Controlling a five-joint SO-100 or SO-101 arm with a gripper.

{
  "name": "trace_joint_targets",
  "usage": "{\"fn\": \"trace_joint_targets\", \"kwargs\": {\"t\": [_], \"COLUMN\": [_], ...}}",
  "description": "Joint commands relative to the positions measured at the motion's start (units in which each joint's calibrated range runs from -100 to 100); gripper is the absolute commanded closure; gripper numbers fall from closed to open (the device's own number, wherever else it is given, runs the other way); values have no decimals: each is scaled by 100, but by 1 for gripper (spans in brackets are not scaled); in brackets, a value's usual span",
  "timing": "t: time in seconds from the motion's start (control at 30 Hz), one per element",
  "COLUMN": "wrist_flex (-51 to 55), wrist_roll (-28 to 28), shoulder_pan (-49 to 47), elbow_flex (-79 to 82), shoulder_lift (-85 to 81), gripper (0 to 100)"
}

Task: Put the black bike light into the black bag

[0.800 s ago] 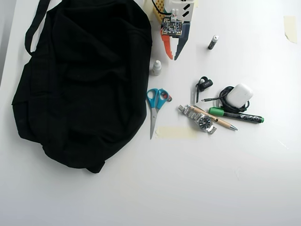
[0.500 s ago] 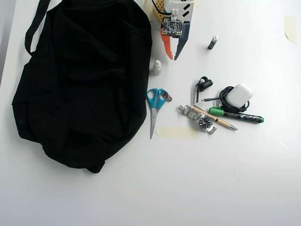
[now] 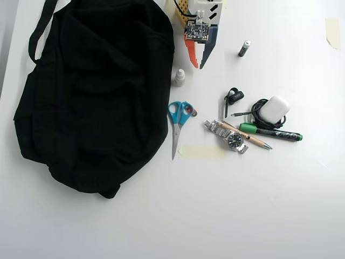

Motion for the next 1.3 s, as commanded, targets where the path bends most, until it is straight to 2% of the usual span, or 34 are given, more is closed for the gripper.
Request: {"fn": "trace_joint_targets", "kwargs": {"t": [0.0,0.63,0.8,0.93,1.27], "wrist_flex": [13,-13,-607,-693,-2097], "wrist_roll": [29,-13,-13,-13,-13], "shoulder_pan": [-12,-27,-27,-35,-281], "elbow_flex": [82,82,82,82,82], "shoulder_lift": [-117,-117,-117,-117,-117], "gripper": [98,98,98,98,97]}}
